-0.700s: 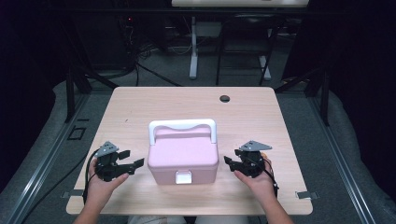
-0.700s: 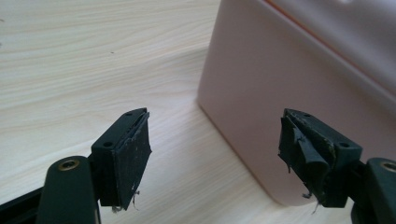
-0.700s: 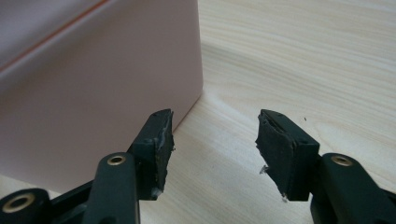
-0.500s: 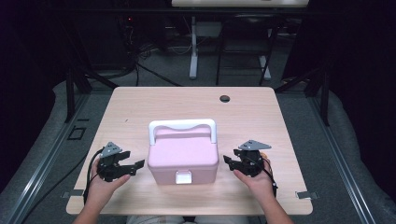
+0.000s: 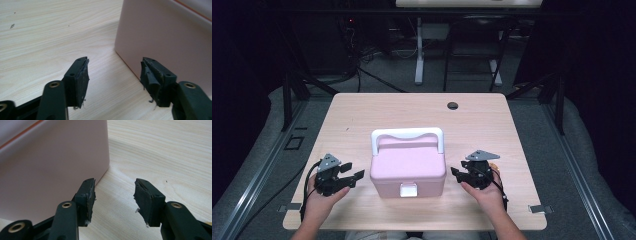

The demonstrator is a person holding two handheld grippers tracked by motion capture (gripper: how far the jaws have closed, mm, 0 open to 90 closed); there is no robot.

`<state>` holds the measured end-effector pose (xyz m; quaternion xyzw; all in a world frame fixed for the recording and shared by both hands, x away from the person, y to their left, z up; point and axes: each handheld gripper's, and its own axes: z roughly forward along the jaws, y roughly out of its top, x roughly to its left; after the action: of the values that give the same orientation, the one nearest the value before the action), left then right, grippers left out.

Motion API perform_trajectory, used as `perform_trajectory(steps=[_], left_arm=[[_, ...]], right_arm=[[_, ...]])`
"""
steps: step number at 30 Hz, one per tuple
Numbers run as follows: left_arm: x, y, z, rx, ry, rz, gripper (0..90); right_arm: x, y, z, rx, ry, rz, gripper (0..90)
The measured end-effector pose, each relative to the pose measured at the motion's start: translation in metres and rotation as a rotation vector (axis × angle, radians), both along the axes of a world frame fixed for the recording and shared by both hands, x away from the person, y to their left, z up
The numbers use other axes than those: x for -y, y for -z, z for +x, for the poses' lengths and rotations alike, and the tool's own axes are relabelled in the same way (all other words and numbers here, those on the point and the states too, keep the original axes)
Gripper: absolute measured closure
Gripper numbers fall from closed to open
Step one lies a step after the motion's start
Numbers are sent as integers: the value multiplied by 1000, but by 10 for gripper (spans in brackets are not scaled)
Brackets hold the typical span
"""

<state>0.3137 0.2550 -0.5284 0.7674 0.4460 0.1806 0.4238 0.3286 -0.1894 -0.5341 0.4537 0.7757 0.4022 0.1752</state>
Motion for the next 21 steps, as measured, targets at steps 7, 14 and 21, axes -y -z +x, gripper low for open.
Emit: perform_trajectory(steps=[7, 14, 21], left_arm=[[0, -8, 1, -20, 17, -13, 398], [-5, -18, 2, -43, 22, -39, 398], [-4, -40, 4, -44, 16, -45, 397]], right_arm=[[0, -3, 1, 0, -14, 4, 500], [0, -11, 3, -20, -20, -1, 492], [3, -38, 7, -27, -11, 24, 496]])
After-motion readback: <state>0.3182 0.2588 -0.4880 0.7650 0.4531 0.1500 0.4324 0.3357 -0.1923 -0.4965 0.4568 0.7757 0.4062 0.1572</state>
